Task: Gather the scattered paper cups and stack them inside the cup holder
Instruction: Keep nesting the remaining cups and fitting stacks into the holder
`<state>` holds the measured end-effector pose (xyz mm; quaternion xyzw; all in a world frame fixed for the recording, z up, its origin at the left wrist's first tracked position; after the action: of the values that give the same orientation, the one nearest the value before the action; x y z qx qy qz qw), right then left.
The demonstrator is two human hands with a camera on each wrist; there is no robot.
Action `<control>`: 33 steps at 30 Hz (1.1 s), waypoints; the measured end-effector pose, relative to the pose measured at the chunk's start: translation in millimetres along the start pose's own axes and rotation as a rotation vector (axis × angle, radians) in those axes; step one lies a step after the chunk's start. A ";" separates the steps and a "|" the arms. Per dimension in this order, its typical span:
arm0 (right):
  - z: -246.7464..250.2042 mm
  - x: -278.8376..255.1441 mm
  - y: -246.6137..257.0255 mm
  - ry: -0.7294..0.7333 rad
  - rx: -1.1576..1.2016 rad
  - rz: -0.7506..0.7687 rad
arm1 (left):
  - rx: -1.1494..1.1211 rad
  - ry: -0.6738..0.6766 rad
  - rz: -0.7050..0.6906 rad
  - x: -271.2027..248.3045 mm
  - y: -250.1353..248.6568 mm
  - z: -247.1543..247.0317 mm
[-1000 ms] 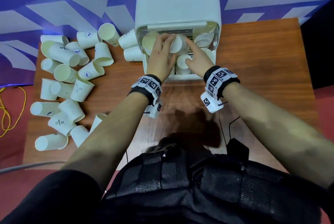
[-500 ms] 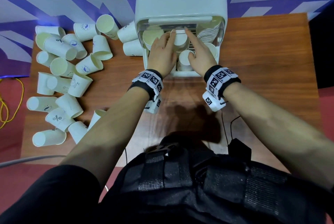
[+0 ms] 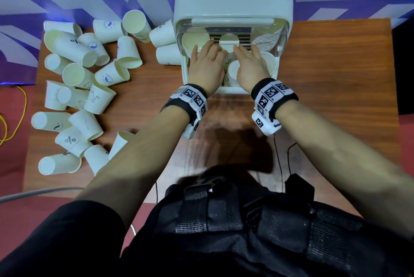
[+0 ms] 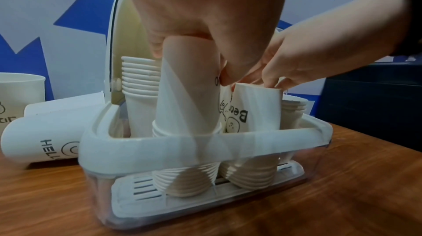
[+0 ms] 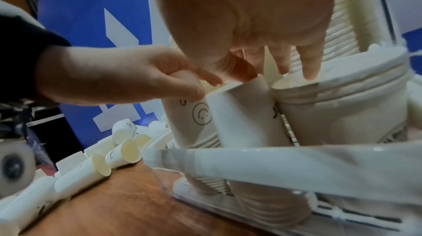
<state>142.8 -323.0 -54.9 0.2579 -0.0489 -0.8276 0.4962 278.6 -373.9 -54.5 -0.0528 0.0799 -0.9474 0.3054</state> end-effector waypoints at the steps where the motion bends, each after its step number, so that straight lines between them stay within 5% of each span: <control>1: 1.1 -0.2 2.0 0.003 -0.004 -0.008 | 0.007 0.014 0.017 1.4 -0.6 0.7; 6: 4.2 -7.2 2.1 0.029 0.055 -0.046 | -0.027 0.055 0.023 -0.3 -3.5 8.4; 11: 6.8 -32.4 9.0 -0.083 0.120 -0.036 | -0.174 -0.208 -0.033 -19.4 -1.9 29.6; 16: 4.3 -57.7 37.3 -0.156 0.203 0.048 | -0.193 -0.289 0.016 -59.4 11.0 47.5; 23: -20.9 -100.5 95.9 -0.108 0.301 0.184 | -0.268 -0.295 0.266 -146.9 44.7 61.0; 33: -106.8 -163.8 174.4 0.316 0.296 0.234 | -0.481 -0.330 0.754 -286.2 73.4 44.0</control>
<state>393.8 -253.3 -26.3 0.4468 -0.1209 -0.6975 0.5469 558.3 -269.8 -39.5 -0.2388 0.2610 -0.7040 0.6158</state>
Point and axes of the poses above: each hand's wrist, its own x-axis towards the middle knuckle, its own z-axis out of the back of the hand, y = z × x, the point moved 1 cm from there along x, towards the middle knuckle, and after that the axes turned 13 degrees about -z, right-handed, at the moved point
